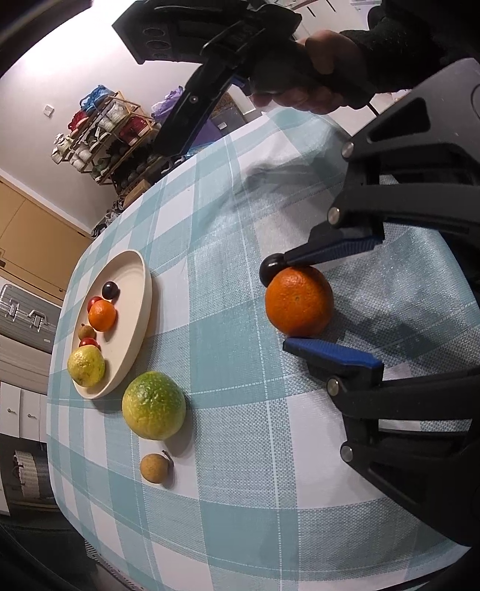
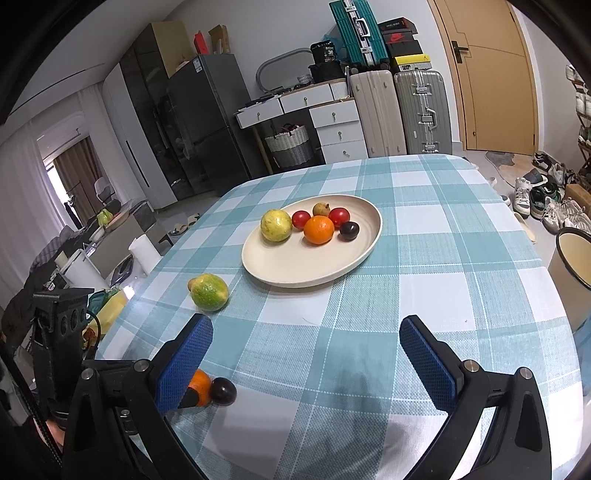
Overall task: Organize fruits
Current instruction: 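Lower the left gripper onto the orange and close it, then lift the orange with the left gripper while the right gripper grasps the green citrus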
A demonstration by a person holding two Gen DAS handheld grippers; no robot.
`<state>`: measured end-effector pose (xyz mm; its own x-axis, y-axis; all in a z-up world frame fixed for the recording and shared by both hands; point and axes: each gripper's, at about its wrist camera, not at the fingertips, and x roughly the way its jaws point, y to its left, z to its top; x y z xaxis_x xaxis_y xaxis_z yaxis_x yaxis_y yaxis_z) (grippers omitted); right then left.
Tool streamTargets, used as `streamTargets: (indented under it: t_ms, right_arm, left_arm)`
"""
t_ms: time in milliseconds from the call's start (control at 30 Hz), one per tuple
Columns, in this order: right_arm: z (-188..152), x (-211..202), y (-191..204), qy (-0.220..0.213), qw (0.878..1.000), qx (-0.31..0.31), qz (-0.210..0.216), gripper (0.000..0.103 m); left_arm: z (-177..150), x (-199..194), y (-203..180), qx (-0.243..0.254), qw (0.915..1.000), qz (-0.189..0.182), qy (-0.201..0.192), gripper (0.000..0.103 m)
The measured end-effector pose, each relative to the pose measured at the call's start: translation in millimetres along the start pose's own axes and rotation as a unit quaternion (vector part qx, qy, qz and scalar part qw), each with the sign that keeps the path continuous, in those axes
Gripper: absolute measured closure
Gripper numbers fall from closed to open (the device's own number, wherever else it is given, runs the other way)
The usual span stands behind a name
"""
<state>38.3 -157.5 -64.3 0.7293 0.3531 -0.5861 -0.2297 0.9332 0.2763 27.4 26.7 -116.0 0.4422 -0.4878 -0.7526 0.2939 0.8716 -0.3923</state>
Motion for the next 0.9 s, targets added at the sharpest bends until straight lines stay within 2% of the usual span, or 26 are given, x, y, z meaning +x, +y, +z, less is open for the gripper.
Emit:
streamTargets:
  t_ms: [200,500,667,767,900]
  right_arm:
    - [-0.5,2.2,-3.6,0.006,1.0,0.015,0.009,0.0]
    - [2.4,24.3,-1.6,0.036,0.999,0.033,0.025,0.0]
    - [5.4,39.3,6.2,0.046,0.997,0.034,0.044,0.0]
    - [7.9,50.2,15.2,0.056,0.996,0.028,0.056,0.0]
    - [11.6,63.7,24.7,0.067,0.995,0.023,0.076,0.0]
  left_arm:
    - [0.4,-4.7,3.9,-0.004,1.0,-0.001,-0.006,0.066]
    - [12.4,-36.1,25.1,-0.028,0.9984,0.002,-0.048,0.066]
    - [22.6,-54.8,45.1,-0.044,0.9964,0.019,-0.069,0.066]
    - [27.2,-62.8,57.4,-0.05,0.9945,0.053,-0.075,0.066]
    - [31.8,-72.0,76.1,-0.072,0.993,0.047,-0.081,0.066]
